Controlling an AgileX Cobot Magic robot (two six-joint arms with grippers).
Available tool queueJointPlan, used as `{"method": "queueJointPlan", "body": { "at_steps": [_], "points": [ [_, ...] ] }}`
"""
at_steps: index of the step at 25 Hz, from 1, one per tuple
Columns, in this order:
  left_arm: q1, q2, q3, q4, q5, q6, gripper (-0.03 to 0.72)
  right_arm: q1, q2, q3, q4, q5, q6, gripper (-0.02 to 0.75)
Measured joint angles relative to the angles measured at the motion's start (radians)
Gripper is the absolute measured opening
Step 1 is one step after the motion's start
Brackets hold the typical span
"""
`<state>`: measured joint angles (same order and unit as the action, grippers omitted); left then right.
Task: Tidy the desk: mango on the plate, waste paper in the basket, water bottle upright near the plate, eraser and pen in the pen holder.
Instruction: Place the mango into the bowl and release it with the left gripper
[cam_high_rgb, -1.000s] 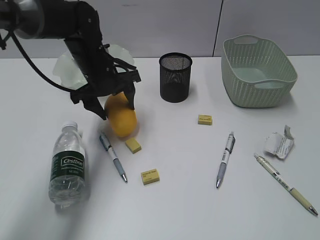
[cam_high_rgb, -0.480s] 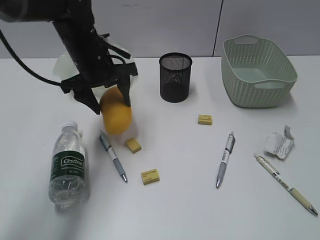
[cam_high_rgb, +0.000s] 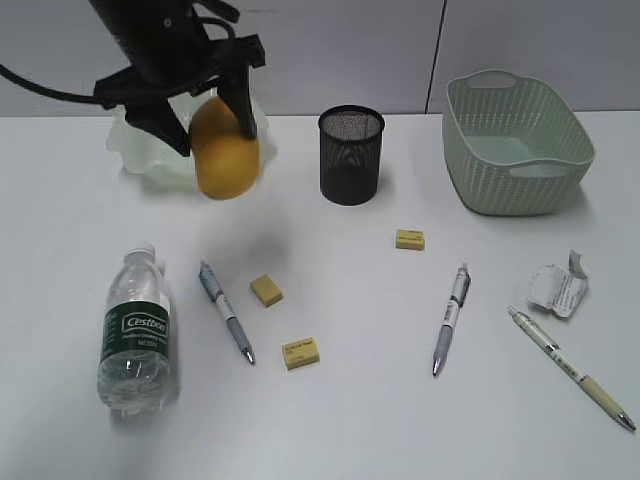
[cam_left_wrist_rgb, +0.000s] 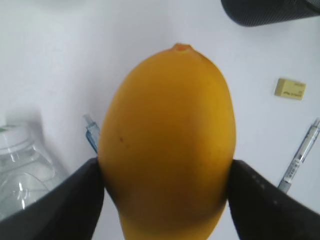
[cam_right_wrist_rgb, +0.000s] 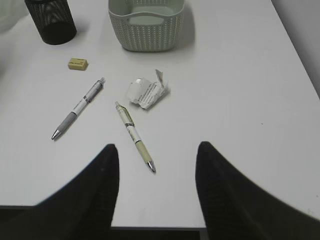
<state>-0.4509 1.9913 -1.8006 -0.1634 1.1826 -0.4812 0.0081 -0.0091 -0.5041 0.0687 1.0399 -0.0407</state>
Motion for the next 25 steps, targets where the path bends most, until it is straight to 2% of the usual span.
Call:
{"method": "queueJointPlan", "body": {
  "at_steps": [8, 20, 25],
  "points": [
    [0.025, -0.002, -0.075, 0.083, -0.13, 0.001, 0.562, 0.0, 0.0, 0.0, 0.0, 0.001, 0.0, 0.403],
    [0.235, 0.012, -0.076, 0.149, -0.431, 0.003, 0.562, 0.0, 0.0, 0.0, 0.0, 0.001, 0.0, 0.403],
    [0.25, 0.093, -0.076, 0.149, -0.506, 0.078, 0.562, 0.0, 0.0, 0.0, 0.0, 0.001, 0.0, 0.403]
  ]
}}
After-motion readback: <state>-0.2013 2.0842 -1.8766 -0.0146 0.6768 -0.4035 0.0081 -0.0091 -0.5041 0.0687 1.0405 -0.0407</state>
